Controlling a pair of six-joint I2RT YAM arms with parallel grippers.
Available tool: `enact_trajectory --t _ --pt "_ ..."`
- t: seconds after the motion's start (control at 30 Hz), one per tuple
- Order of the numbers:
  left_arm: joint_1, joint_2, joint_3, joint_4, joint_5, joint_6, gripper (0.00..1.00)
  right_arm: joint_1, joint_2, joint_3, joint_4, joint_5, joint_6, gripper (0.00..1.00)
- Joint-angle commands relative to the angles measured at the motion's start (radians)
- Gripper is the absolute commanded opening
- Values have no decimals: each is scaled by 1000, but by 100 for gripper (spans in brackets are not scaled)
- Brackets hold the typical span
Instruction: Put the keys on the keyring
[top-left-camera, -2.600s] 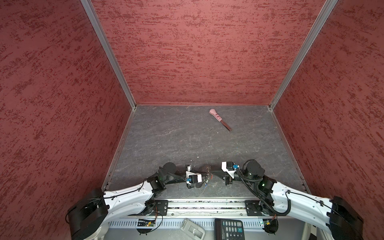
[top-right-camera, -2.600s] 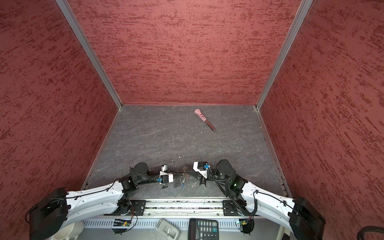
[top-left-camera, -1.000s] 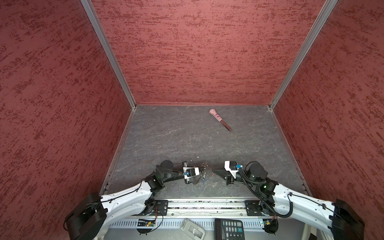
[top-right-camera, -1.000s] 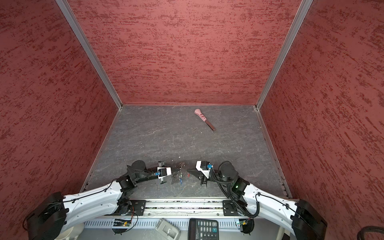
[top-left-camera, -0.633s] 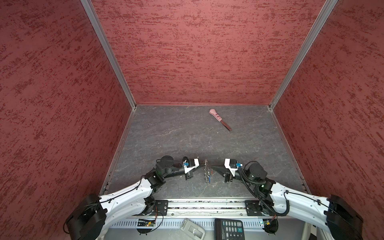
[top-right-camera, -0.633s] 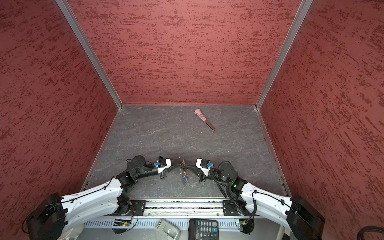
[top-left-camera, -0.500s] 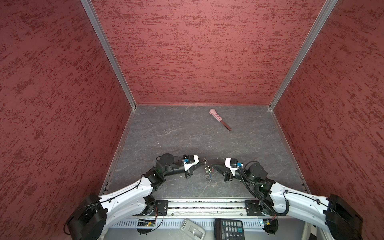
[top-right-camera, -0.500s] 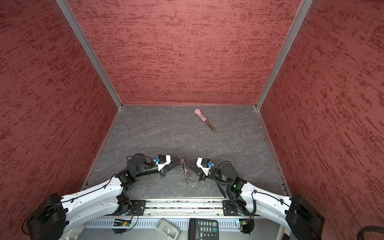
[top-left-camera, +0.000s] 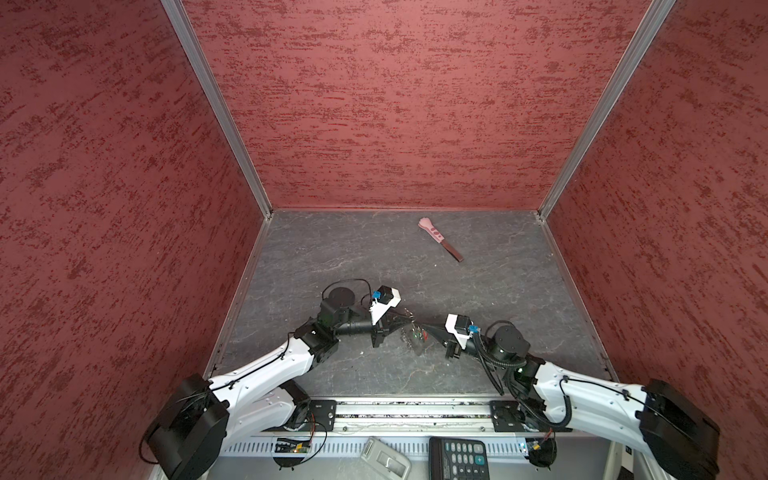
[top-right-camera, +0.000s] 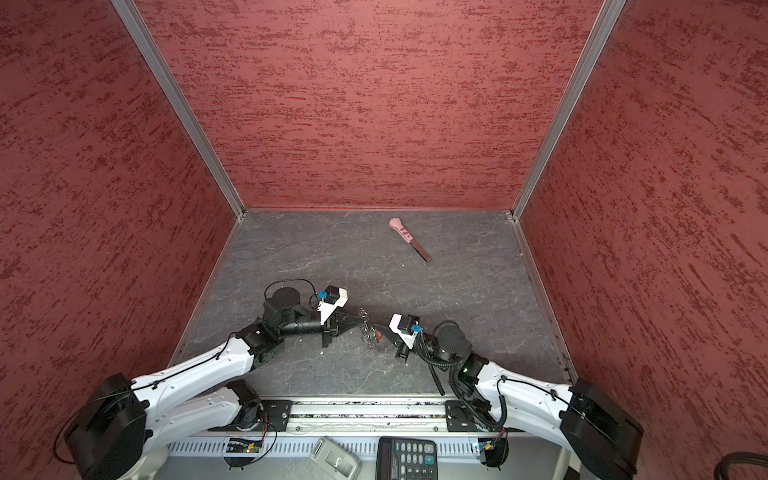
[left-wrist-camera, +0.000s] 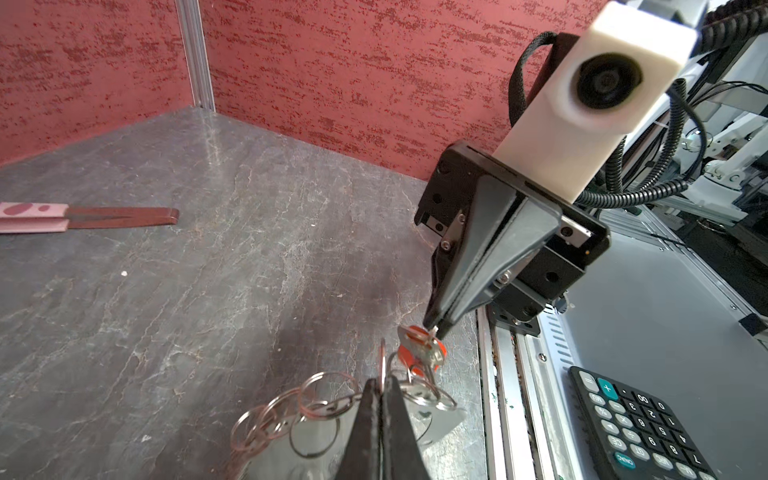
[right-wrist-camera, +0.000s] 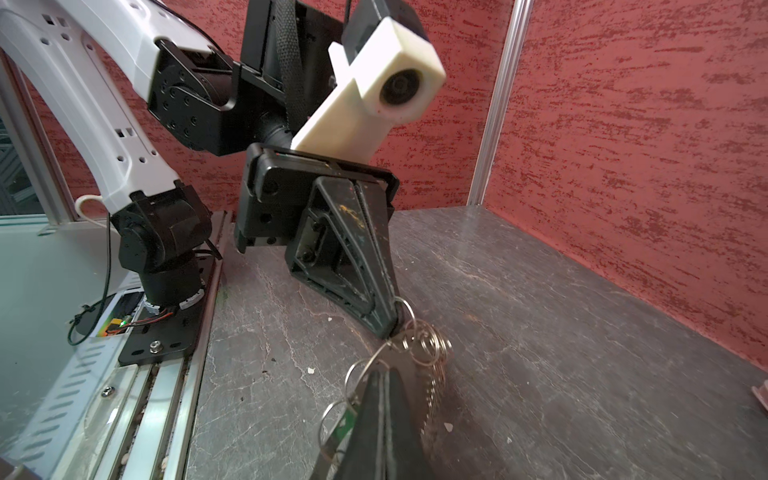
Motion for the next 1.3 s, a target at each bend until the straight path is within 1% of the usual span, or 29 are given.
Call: enact_trajectory --t 0.0,0.2,0.47,0.73,0.83,0.97,1.13,1.2,1.27 --pt "5 -2 29 -8 37 -17 0 6 0 31 57 32 -36 0" --pt "7 34 70 -58 68 -28 0 6 10 42 35 38 -67 0" --pt "7 34 75 -64 87 -35 0 6 32 54 24 56 -100 0" --pt "7 44 82 -70 92 -35 0 6 41 67 17 39 -104 0" --pt "2 40 71 -61 76 -16 0 6 31 71 -3 32 -98 0" --pt "-29 -8 20 -21 20 46 0 6 3 78 -59 7 -85 0" --pt "-26 -17 12 -6 26 51 0 6 -27 86 -123 -47 -68 0" --pt "-34 -13 2 6 40 74 0 6 -30 99 -140 -79 -56 0" --pt "-58 -26 -31 47 37 135 0 6 -36 106 -157 -114 -45 0"
